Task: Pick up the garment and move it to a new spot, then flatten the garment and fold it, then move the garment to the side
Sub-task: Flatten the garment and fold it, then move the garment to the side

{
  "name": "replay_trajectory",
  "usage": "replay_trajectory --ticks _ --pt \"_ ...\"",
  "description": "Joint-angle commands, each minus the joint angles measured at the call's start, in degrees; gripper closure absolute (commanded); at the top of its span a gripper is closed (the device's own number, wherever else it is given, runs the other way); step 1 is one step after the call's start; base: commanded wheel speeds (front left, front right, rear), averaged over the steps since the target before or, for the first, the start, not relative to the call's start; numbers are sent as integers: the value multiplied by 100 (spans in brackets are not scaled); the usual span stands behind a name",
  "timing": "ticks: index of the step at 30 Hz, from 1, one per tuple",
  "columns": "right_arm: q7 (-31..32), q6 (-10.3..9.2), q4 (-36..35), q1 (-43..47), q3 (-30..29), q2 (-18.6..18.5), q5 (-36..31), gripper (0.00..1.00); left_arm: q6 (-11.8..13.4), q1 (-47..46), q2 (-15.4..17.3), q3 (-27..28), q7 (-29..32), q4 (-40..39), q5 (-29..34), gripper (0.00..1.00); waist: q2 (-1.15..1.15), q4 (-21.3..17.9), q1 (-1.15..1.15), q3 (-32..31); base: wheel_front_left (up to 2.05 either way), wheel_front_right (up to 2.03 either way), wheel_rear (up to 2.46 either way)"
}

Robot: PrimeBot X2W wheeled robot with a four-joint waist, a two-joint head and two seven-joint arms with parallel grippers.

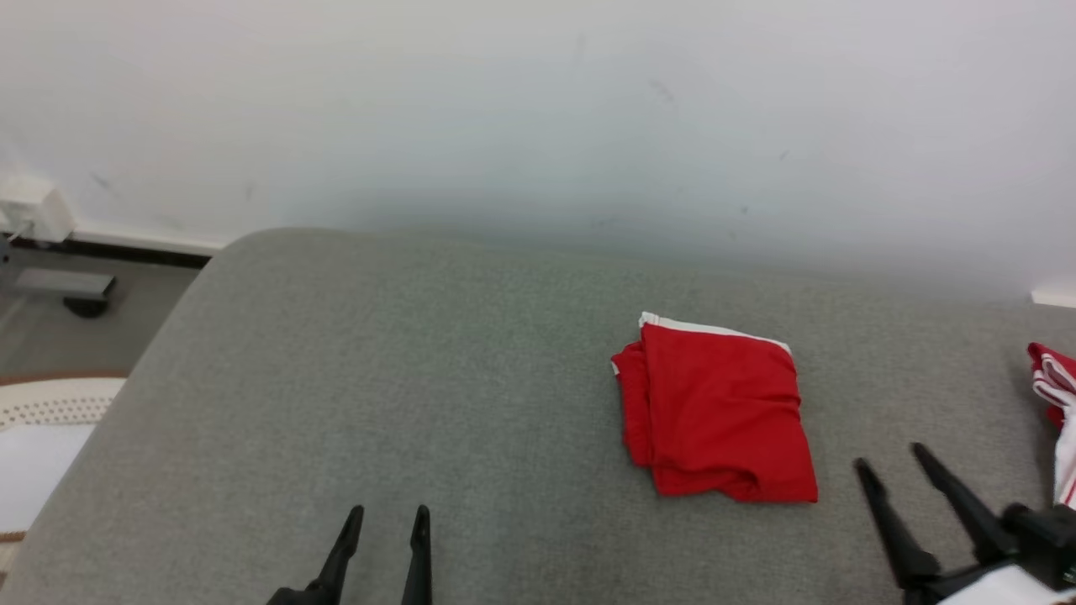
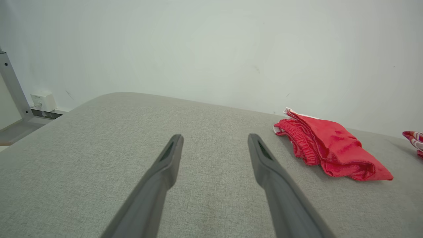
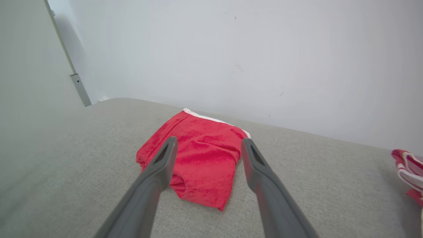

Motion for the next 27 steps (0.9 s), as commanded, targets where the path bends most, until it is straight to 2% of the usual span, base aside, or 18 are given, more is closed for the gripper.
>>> replay_trajectory --ticks 1,6,9,14,18,27 --pt "-219 -3 -30 279 -401 33 -205 0 -49 121 24 60 -1 26 107 0 0 -154 0 -146 0 0 0" --pt "-513 -3 -10 822 -1336 355 -784 0 -177 240 24 105 -1 115 101 0 0 -259 0 -221 0 0 0" --pt "-552 -3 -34 1081 -1846 672 -1140 0 -212 280 25 125 -1 158 81 0 0 -331 0 -254 0 0 0" --pt "-549 -3 -249 1477 -2365 1207 -1626 0 -260 317 24 101 -1 222 65 0 0 -463 0 -271 0 0 0" --pt "-550 -3 -190 1645 -2494 1466 -1829 0 -274 286 25 92 -1 239 68 0 0 -580 0 -255 0 0 0" --pt "-551 -4 79 1572 -2353 1532 -1765 0 -253 238 24 79 -1 230 67 0 0 -698 0 -199 0 0 0"
